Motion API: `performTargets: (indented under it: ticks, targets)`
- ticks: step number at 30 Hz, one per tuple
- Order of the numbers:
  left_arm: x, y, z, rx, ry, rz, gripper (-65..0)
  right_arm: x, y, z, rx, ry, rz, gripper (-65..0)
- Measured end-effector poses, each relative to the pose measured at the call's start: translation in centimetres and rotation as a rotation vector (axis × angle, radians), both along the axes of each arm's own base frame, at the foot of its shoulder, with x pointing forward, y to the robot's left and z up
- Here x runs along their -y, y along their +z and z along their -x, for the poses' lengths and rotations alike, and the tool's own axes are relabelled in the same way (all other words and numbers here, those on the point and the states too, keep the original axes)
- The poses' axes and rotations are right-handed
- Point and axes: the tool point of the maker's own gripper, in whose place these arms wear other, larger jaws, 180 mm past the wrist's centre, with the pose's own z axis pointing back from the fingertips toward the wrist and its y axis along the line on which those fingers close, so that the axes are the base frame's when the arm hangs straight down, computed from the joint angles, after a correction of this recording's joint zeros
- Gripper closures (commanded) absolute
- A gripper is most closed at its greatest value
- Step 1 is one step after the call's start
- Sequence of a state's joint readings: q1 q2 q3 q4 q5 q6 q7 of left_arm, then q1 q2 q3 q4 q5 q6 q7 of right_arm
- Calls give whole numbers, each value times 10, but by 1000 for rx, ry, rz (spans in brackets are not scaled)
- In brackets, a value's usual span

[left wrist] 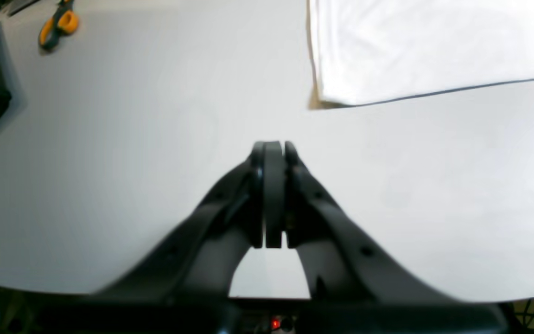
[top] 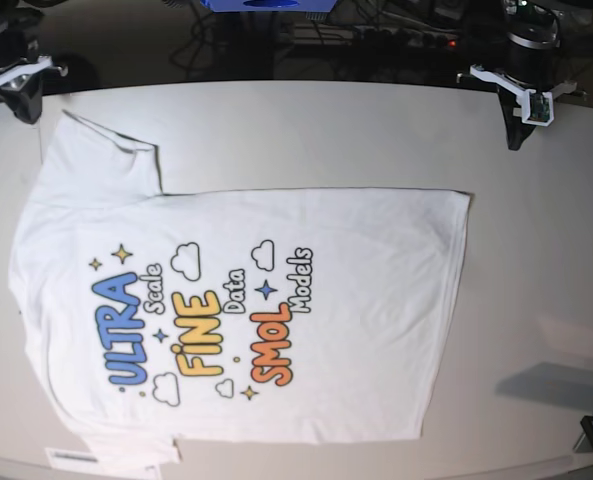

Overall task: Fold the T-shirt properly
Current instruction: 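Lower the right gripper onto the shirt's shoulder corner and grasp it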

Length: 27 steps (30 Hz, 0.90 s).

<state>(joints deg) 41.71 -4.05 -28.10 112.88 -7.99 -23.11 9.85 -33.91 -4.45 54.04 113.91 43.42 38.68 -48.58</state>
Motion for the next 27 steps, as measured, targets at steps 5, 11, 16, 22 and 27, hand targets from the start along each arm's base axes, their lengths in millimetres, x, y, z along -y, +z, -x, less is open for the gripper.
performTargets:
  ticks: [5,11,16,22,27]
  targets:
    - [0,2,-4,11,-2,-1,0,16,1,10,-49,-48,-47,-310]
    - [-1,1,-3,10,2,-1,0,9,-22,11,-130,-46,-130,-384]
    - [-1,1,-3,10,2,0,0,6,-38,16,-167,-59,-184,-393]
    - [-1,1,-3,9,2,0,0,6,-61,16,-216,-66,-264,-454]
    - [-2,-3,-1,0,7,4,0,8,-63,12,-219,-61,-269,-460]
